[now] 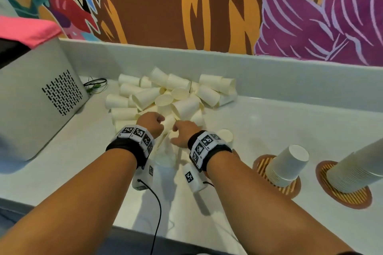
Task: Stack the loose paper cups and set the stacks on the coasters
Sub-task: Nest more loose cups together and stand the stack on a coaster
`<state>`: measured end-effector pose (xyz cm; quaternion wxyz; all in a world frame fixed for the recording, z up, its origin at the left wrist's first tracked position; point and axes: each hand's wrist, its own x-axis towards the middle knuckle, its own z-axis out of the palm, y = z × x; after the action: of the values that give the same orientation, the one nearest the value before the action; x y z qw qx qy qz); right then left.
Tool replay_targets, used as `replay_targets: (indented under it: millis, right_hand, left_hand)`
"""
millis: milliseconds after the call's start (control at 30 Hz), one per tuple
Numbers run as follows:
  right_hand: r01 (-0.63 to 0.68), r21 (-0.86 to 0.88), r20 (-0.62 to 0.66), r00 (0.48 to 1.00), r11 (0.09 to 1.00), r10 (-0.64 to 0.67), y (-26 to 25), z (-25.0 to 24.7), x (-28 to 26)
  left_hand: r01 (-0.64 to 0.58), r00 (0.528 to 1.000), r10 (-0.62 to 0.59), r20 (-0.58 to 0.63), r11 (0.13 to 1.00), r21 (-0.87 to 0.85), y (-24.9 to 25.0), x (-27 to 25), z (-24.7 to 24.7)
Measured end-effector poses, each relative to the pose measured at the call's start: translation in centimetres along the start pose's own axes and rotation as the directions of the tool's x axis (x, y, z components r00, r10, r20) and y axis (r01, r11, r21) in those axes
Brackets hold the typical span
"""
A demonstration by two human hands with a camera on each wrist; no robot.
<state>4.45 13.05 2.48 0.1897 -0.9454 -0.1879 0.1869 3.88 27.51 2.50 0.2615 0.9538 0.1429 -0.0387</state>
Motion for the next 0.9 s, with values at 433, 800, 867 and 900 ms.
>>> replay_targets:
  millis: [433,800,867,900]
  right_hand:
    - [-0.066,-0.066,0.009,0.998,0.996,0.066,-1.6,3.7,0.2]
    - [-0.186,0.056,-0.289,0.938,0.981,0.194,-1.4,-4.6,2.0]
    - [-0.186,0.114,-0.32,0.923,0.976,0.213,-1.3,-5.1,2.1]
    - [-0.179,0.139,-0.33,0.919,0.974,0.216,-1.2,-5.5,2.1]
  left_hand:
    - [0.023,0.982,-0.047,0.182,0.991,0.13,-2.1,0.8,-0.3]
    - [-0.221,0.922,0.272,0.276,0.954,-0.202,-0.9,1.6,-2.3]
    - [-0.256,0.917,0.304,0.259,0.945,-0.203,-0.7,2.0,-2.4]
    - [-0.274,0.915,0.315,0.252,0.944,-0.187,-0.8,2.2,-2.4]
